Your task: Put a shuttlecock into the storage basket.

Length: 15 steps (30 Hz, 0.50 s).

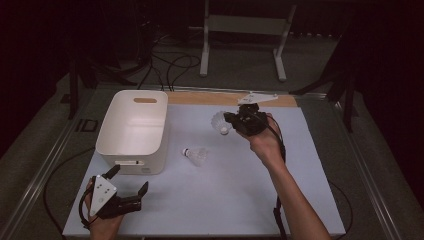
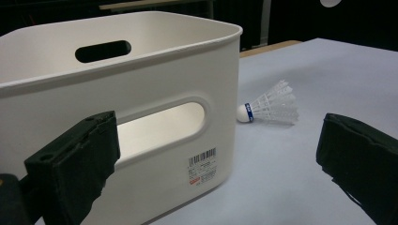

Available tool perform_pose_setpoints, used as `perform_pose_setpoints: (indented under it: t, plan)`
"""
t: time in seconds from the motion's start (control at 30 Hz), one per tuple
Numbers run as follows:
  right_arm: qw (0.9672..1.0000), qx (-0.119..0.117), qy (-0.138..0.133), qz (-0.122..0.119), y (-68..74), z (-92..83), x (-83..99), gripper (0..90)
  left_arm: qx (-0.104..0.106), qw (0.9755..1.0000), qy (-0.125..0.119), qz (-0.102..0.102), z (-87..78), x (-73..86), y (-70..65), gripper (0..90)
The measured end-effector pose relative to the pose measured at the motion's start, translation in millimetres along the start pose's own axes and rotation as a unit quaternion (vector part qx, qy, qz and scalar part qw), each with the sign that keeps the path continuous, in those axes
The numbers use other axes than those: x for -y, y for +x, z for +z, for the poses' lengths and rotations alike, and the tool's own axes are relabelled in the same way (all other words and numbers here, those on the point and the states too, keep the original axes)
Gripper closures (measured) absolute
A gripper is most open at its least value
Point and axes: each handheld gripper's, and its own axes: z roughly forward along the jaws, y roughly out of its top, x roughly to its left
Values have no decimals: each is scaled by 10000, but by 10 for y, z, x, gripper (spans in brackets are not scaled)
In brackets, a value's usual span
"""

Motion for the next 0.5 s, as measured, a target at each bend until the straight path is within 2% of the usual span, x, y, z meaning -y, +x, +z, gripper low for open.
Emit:
perform_pose_setpoints:
  t: [0.5]
  plan:
    - [9999, -58, -74, 87, 3, 21, -60, 896, -1, 10000, 10, 16, 4, 0, -5, 4]
